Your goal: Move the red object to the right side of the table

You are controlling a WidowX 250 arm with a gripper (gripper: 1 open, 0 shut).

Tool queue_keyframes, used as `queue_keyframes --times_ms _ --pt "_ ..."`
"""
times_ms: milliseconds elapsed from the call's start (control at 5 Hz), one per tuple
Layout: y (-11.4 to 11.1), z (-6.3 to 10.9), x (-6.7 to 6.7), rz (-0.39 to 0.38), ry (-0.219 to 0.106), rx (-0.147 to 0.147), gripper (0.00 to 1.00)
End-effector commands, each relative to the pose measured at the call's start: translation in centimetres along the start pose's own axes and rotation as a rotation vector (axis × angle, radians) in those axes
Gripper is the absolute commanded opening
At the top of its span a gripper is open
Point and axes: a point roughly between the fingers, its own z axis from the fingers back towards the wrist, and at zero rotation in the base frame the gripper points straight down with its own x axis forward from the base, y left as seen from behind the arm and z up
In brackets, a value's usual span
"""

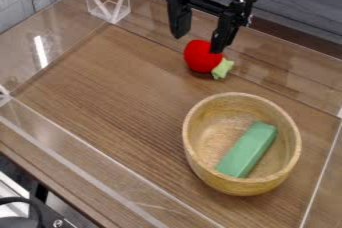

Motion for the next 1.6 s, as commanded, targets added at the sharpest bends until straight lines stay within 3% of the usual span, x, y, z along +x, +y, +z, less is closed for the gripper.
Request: queue_keyframes --times_ms 0,200,1000,1400 --pt "0.9 -1.2 1.6 0.000 0.003 0.005 1.00" --pt "1.9 -1.8 3.7 -0.037 -0.019 0.007 1.00" --pt "2.9 -4.9 6.4 0.008 -0.019 0.022 1.00" --pt "3.2 -6.6 7.2 0.020 -0.003 0.030 1.00"
